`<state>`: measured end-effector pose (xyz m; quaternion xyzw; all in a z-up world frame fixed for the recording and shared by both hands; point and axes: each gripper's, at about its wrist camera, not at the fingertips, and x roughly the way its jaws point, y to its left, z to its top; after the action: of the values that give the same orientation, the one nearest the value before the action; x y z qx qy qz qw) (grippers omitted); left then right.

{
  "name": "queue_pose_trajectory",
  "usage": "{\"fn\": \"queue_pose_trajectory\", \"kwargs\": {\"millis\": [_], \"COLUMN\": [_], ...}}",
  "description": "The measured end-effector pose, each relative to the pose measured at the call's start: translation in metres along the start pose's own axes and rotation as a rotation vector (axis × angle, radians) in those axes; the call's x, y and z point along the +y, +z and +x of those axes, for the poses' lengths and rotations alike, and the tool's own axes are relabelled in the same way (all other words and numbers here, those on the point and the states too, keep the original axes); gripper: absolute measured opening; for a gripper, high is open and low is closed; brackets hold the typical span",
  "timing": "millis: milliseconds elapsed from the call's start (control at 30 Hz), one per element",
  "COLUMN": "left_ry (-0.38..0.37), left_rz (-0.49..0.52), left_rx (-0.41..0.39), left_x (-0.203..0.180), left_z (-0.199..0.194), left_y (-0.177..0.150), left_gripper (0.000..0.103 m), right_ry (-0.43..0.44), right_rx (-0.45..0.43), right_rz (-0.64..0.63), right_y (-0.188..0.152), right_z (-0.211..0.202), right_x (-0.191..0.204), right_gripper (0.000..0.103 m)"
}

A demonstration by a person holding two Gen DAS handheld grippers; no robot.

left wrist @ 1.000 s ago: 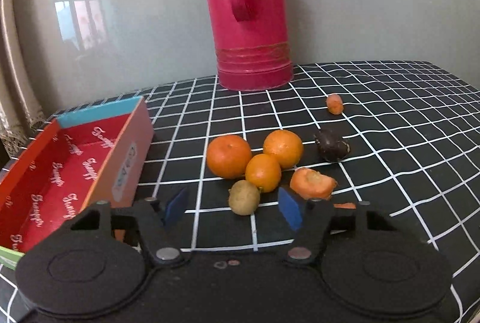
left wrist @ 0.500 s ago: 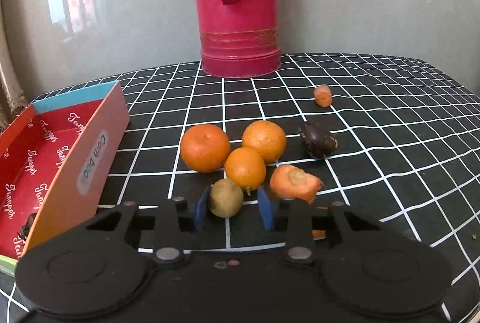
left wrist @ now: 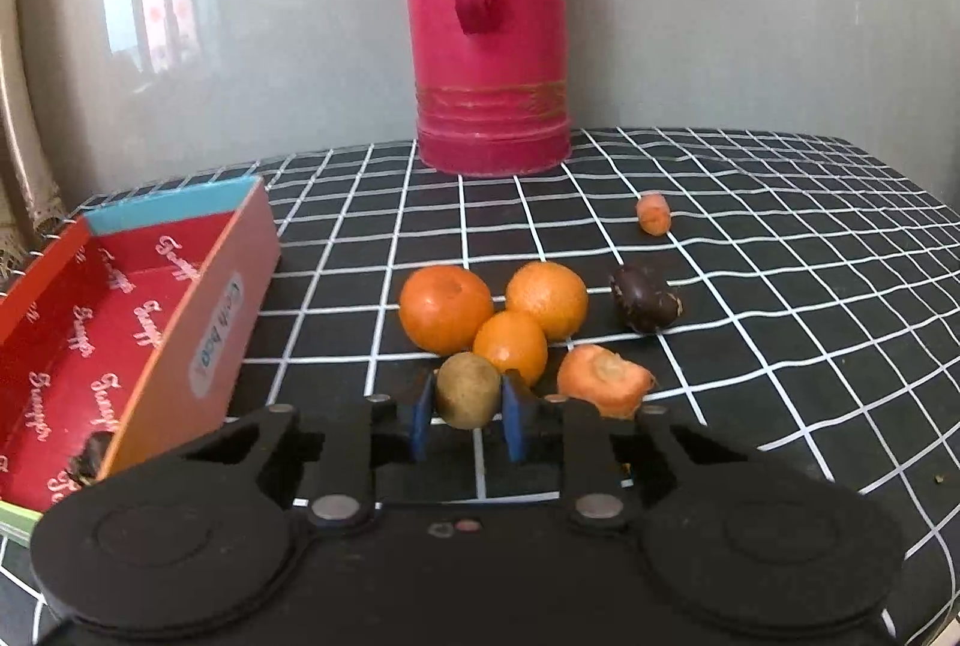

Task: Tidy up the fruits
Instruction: 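Carry the kiwi with the left gripper into the box and release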

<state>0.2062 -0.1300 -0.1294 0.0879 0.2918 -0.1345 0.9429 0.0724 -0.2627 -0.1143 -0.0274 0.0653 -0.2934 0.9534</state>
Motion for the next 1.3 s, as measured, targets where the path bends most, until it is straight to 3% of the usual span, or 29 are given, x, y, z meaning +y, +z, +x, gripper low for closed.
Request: {"fn": "queue_pose_trajectory", "kwargs": {"millis": [267, 467, 633, 800, 1000, 1233, 1300], "left_ry": [0.046, 0.141, 0.269, 0.375, 0.444, 0.463, 0.467], "left_rz": [0.005, -0.005, -0.07, -0.156, -0.23, -0.28, -0.281], "left_rx": [-0.068, -0.156, -0.201, -0.137, -0.033, 0.038, 0.04], "left_x": [0.009, 0.024, 0.05, 0.086, 0.118, 0.136, 0.137], "left_z": [-0.019, -0.039, -0.052, -0.048, -0.04, -0.04, -0.043], "left_y": [0.001, 0.003, 0.004, 0.006, 0.003, -0.003, -0.004], "left_gripper": [0.015, 0.015, 0.015, 0.015, 0.015, 0.025, 0.034], "right_ry": [0.063, 0.104, 0.17, 0.246, 0.361, 0.463, 0.482], "right_rx": [0.007, 0.029, 0.042, 0.061, 0.127, 0.234, 0.258], "right_rz": [-0.015, -0.008, -0.008, -0.019, -0.001, 0.041, 0.052], "right_y": [0.0, -0.002, -0.002, -0.002, -0.003, -0.008, -0.009], "right_z": [-0.001, -0.001, -0.004, -0.006, -0.004, 0.003, 0.005], "right_x": [0.017, 0.029, 0.043, 0.058, 0.073, 0.081, 0.083], "right_gripper": [0.103, 0.103, 0.103, 0.103, 0.103, 0.103, 0.103]}}
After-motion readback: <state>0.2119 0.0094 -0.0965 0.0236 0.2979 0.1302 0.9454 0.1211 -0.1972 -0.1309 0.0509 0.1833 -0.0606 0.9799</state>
